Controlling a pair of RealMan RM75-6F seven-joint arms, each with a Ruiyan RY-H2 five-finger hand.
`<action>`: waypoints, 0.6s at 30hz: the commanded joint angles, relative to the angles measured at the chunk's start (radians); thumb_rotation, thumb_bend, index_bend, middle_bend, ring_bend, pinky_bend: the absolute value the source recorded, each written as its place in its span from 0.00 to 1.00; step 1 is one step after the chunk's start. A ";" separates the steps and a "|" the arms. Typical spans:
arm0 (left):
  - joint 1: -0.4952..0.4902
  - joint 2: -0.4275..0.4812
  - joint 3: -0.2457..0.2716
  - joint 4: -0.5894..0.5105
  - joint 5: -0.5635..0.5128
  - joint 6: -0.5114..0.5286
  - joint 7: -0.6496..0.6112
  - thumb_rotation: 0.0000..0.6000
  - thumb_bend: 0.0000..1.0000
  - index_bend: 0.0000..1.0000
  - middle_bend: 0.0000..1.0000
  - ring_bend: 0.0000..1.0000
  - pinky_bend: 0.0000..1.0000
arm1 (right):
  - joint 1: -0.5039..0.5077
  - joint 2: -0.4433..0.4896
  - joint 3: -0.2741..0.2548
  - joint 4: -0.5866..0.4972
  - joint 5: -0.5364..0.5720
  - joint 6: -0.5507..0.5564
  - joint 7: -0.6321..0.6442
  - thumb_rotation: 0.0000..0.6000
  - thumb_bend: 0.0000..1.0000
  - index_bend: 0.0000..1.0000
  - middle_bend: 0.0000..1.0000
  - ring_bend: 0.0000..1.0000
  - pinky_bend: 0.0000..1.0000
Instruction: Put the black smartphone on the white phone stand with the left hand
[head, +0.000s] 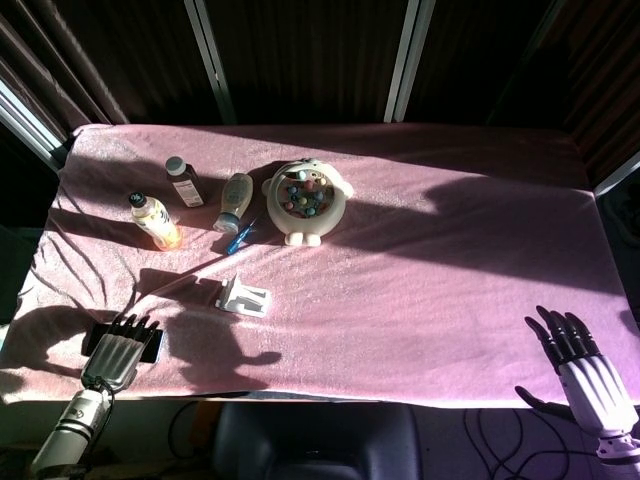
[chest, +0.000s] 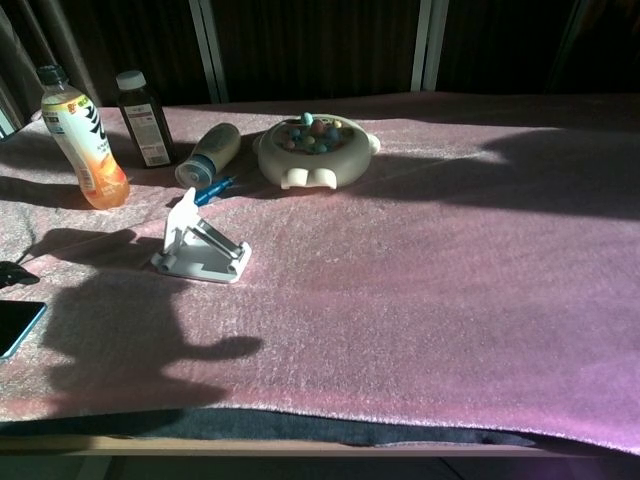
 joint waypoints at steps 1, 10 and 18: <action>-0.023 -0.018 0.005 0.012 -0.061 -0.002 0.033 1.00 0.34 0.02 0.05 0.00 0.00 | -0.001 0.000 0.000 0.001 0.000 0.003 0.003 1.00 0.32 0.00 0.00 0.00 0.00; -0.052 -0.034 0.026 0.042 -0.127 0.001 0.039 1.00 0.34 0.09 0.12 0.00 0.00 | 0.000 0.000 -0.001 0.000 0.000 0.002 0.002 1.00 0.32 0.00 0.00 0.00 0.00; -0.071 -0.049 0.041 0.088 -0.133 -0.019 -0.006 1.00 0.34 0.14 0.15 0.00 0.00 | -0.001 0.001 -0.001 0.000 0.001 0.003 0.004 1.00 0.32 0.00 0.00 0.00 0.00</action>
